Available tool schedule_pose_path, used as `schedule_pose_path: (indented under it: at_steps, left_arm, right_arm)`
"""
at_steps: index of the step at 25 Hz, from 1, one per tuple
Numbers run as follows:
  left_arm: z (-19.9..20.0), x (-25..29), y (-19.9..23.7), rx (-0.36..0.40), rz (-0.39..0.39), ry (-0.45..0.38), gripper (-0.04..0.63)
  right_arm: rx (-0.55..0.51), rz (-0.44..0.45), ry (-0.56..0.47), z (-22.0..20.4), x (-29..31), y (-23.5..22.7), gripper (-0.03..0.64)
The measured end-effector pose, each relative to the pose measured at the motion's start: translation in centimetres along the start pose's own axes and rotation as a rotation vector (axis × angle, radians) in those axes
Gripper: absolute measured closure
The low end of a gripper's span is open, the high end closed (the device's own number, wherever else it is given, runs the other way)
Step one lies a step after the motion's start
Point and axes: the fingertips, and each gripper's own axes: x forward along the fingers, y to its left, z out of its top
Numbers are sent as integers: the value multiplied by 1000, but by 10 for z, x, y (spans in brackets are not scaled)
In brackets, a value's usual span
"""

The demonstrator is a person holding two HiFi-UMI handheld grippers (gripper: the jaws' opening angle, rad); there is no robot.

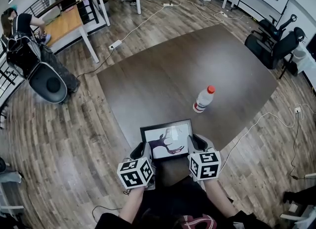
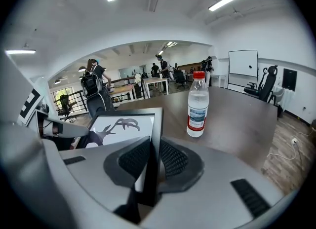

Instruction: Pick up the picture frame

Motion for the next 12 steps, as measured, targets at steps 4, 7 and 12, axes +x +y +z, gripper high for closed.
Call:
schedule_pose_path:
  at_steps: [4, 7, 12]
  left_arm:
    - [17, -10, -7, 25, -20, -51, 518]
    - [27, -18, -12, 41, -38, -84, 518]
    - [39, -31, -16, 63, -65, -123, 518]
  right_arm:
    - [-17, -18, -58, 21, -13, 3, 543]
    - [-11, -32, -93, 29, -21, 5, 543]
    - [-5, -46, -140, 39, -36, 11, 543]
